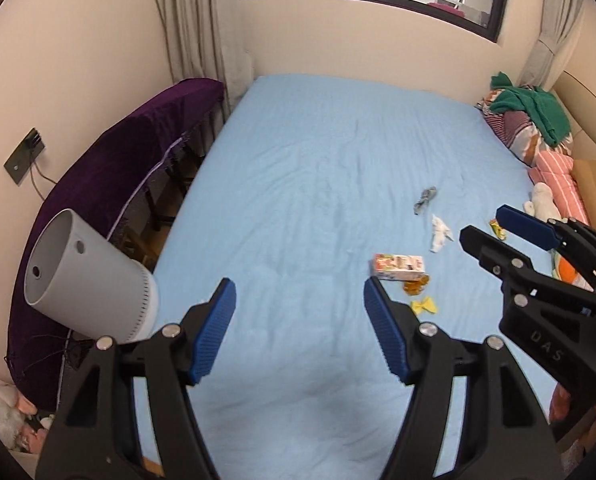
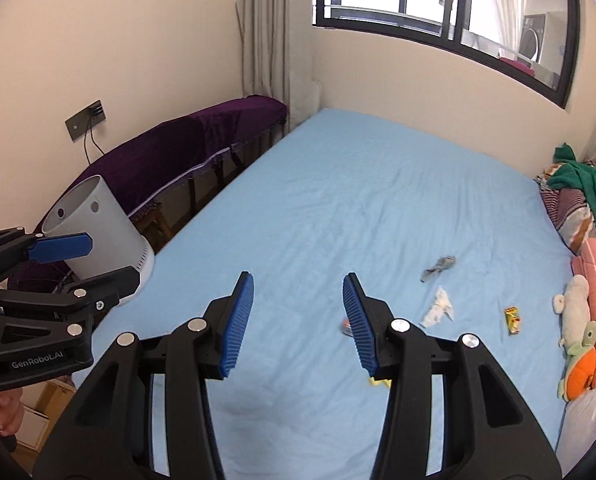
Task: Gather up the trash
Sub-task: 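Move both open tools back over the bed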
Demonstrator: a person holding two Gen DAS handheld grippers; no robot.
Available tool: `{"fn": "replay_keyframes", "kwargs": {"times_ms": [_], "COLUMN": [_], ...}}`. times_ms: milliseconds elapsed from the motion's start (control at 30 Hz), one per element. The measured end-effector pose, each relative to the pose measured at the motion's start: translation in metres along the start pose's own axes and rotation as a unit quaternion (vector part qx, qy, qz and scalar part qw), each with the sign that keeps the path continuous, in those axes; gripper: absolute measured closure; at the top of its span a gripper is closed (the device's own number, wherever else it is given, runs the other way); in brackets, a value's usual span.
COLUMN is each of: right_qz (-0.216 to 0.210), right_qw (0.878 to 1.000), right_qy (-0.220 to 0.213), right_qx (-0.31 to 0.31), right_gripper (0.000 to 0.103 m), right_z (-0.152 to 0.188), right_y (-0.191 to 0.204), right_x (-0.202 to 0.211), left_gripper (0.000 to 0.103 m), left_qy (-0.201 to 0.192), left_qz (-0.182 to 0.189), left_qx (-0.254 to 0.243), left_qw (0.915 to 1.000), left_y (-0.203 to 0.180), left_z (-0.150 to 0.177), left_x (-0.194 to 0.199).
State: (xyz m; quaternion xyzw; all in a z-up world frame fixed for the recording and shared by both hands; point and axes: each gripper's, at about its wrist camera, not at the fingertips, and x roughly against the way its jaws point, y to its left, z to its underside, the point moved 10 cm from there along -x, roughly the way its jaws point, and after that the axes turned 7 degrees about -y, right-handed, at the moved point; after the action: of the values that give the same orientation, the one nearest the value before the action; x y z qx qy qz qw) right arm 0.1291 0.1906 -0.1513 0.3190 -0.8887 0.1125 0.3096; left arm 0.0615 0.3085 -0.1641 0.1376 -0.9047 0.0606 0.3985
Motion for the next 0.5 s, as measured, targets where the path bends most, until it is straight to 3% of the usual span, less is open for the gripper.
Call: {"fn": "replay_keyframes", "kwargs": {"times_ms": [133,233,500], "right_qz": [0.036,0.067,0.136], "right_qw": [0.999,0.997,0.986], "right_qy": [0.017,0.021,0.021], "right_qx": [-0.012,-0.031,-0.098], "right_gripper": [0.058,0.058,0.058], "right_z": [0.027,0.041,0.083], "right_y": [-0.097,-0.162,-0.298], "right_x": [0.023,0.036,0.023], "left_gripper": [0.036,0.036,0.036], "left_qy": [0.021,0.031,0.042], "left_qz": [0.043,0.062,0.110], "left_qx": [0.006,-0.017,-0.088], "left_qw": [0.9988,0.9974,0.9892], "left_y": [-0.094,-0.153,-0.272], "left_z": [-0.001,-0.004,-0.012], "left_x": [-0.016,-0.032,-0.096]}}
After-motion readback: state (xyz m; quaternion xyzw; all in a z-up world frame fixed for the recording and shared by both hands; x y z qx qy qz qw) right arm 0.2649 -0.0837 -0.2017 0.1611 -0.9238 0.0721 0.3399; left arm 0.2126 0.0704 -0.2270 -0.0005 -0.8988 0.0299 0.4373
